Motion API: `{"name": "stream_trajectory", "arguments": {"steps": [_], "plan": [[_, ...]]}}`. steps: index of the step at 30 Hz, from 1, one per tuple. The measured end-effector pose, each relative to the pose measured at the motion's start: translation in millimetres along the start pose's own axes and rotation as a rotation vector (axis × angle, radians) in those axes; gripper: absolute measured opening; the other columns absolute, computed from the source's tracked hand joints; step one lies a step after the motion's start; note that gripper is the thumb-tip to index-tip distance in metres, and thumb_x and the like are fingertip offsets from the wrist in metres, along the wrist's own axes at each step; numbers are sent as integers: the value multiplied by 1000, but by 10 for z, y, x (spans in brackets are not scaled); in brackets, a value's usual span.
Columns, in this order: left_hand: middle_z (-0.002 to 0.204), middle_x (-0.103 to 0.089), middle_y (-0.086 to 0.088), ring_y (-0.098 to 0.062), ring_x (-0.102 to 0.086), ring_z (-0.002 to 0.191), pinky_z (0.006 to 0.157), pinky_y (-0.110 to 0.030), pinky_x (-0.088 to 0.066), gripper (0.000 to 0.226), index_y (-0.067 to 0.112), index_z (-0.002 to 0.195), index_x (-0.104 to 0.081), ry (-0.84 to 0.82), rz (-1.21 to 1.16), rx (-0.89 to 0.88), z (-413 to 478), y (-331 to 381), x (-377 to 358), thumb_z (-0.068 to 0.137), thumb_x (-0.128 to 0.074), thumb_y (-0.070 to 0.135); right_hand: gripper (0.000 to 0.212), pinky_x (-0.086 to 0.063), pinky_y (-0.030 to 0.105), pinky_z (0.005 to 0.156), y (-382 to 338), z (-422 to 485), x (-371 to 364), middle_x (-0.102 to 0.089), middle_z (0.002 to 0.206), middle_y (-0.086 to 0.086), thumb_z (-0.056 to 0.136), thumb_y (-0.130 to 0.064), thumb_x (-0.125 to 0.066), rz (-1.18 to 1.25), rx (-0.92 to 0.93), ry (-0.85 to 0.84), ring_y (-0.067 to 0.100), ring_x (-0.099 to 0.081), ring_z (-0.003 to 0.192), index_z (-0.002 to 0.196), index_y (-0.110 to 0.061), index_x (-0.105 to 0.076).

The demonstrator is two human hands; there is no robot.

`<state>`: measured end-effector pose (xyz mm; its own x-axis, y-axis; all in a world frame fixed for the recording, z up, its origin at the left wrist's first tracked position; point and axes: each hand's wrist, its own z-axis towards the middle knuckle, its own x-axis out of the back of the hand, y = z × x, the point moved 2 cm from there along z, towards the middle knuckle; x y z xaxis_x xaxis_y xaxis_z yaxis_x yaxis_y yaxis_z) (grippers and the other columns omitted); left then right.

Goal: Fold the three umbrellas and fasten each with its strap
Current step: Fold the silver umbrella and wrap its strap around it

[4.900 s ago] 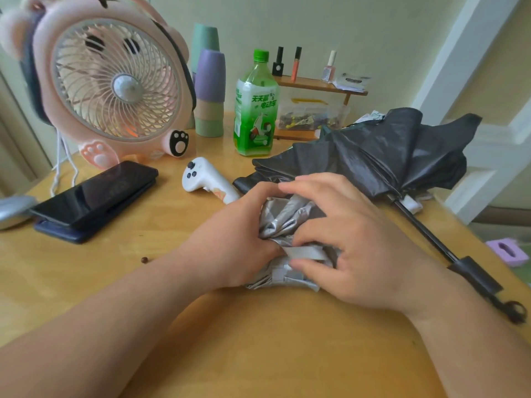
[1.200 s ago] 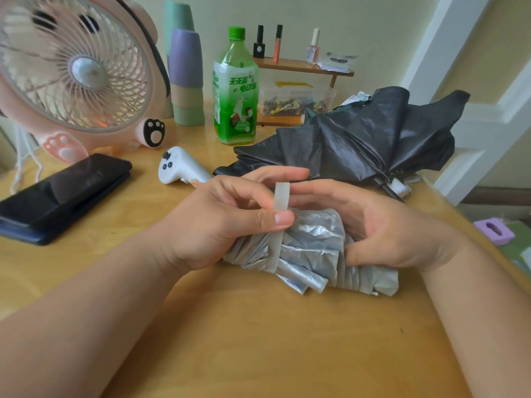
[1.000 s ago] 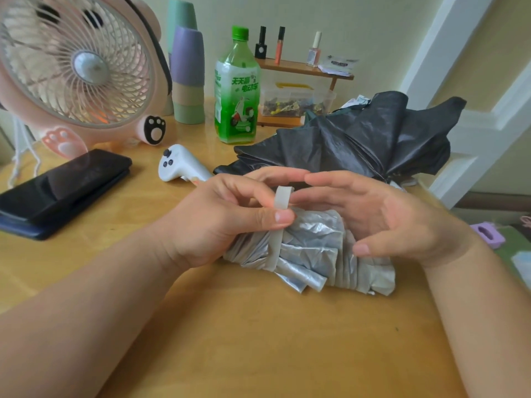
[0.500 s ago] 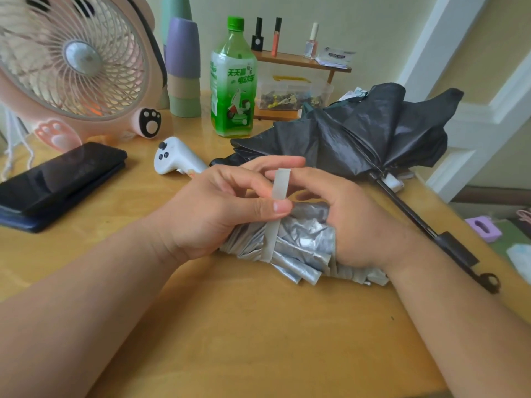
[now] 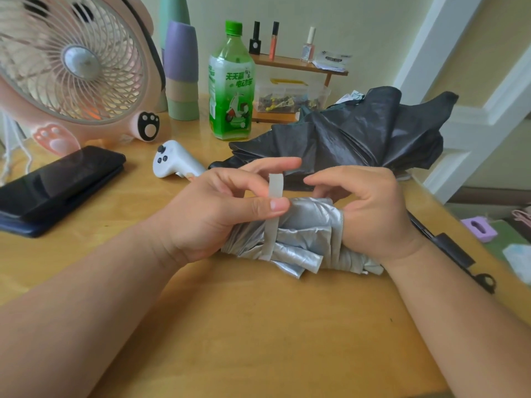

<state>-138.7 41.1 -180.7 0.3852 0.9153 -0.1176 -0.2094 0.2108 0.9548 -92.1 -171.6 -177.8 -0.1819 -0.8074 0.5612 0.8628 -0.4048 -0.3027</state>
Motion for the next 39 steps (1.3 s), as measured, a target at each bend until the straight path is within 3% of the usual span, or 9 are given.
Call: {"name": "stream_trajectory", "arguments": {"steps": [9,13,15,18,22,26,30,36,39], "plan": [[133,-68,4,-4,-55,131,94,-13,-48,15,15,64,-76,35,10,16,10,2,-39,77,-75,8,36,-53,19,55,119,6,104,-74,74,4,63,-20,-94,326,-385,16,18,-67,56,93,-22,-73],[131,-69,3,-4,-55,131,102,-25,-41,11,9,68,-73,56,43,38,-6,-7,-49,77,-79,10,34,-59,31,57,182,37,192,-76,79,8,75,6,-86,372,-513,-120,19,-69,57,97,-17,-74],[130,-69,4,-4,-56,130,106,-31,-38,12,13,66,-75,74,49,53,-17,-5,-66,76,-82,11,31,-62,39,70,225,19,301,-77,98,13,85,-10,-79,515,-636,-344,26,-76,83,115,-13,-72],[128,-70,5,-5,-58,128,112,-38,-38,12,10,67,-74,110,54,70,-21,-11,-76,74,-83,14,92,-49,42,106,161,-21,382,-66,138,-1,69,-56,-86,546,-787,-773,19,-62,128,148,-28,-48],[123,-72,7,-5,-63,121,111,-40,-42,16,5,66,-68,211,36,94,-4,-8,-100,71,-78,16,144,-41,30,111,-93,-3,171,-47,145,-29,43,-69,-93,-152,-713,-1071,0,-48,130,157,-49,-7],[119,-74,6,-3,-64,119,102,-34,-45,17,10,62,-66,316,-6,91,-3,1,-129,74,-77,15,139,-40,23,99,-120,6,86,-48,144,-25,51,-55,-98,-165,-685,-988,2,-48,125,155,-49,-6],[119,-74,5,-6,-66,116,99,-34,-48,18,7,65,-63,347,-25,66,-41,16,-177,73,-76,16,128,-37,22,110,-157,-38,166,-41,152,-21,59,-54,-95,-109,-605,-905,1,-43,135,151,-52,-6],[123,-71,14,-4,-62,121,112,-40,-39,21,17,61,-71,165,281,57,-24,241,-185,75,-81,29,102,-44,31,86,-60,-221,154,-59,107,12,75,-33,-91,-430,148,-308,29,-59,92,151,-7,-27],[122,-70,17,-3,-63,120,113,-39,-40,15,18,66,-77,72,398,99,8,273,-161,73,-81,30,92,-48,38,82,-41,-406,38,-47,116,6,79,-36,-88,-442,262,-169,25,-52,92,144,0,-33]]}}
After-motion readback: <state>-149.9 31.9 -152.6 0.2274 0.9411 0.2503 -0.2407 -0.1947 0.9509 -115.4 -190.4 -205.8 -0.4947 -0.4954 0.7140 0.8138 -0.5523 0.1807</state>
